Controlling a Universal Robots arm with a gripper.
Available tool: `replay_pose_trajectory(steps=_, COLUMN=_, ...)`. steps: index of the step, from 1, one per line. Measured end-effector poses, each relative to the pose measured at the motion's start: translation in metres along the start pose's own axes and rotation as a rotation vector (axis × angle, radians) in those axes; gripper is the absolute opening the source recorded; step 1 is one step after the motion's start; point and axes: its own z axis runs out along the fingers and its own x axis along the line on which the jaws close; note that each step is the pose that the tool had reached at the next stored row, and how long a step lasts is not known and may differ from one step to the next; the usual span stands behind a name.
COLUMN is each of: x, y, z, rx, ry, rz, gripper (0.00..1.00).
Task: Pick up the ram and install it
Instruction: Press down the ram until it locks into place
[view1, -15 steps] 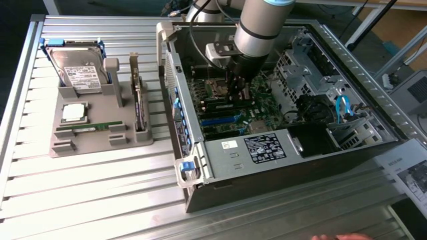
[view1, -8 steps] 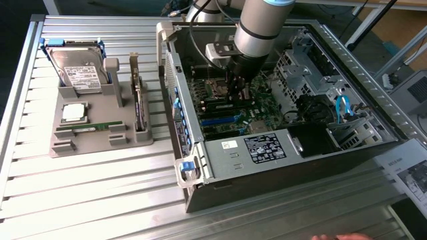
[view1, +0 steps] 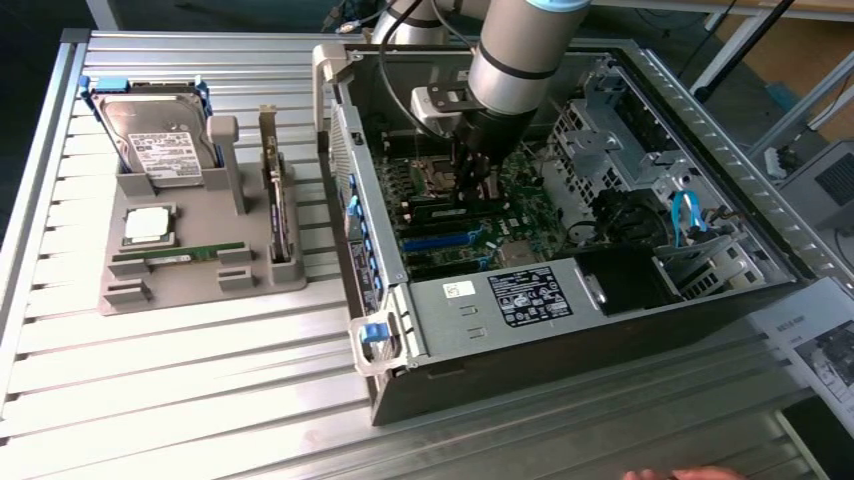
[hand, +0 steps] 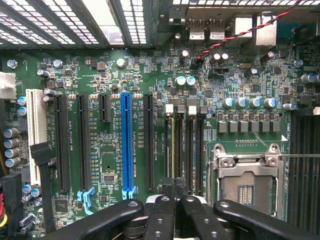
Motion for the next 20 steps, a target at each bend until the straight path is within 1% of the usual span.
replay_pose_trajectory(steps=20, x=0.0002, y=0.0000, z=0.0013, rx=0.0000, ry=0.0000, rz=0.000, gripper=0.10)
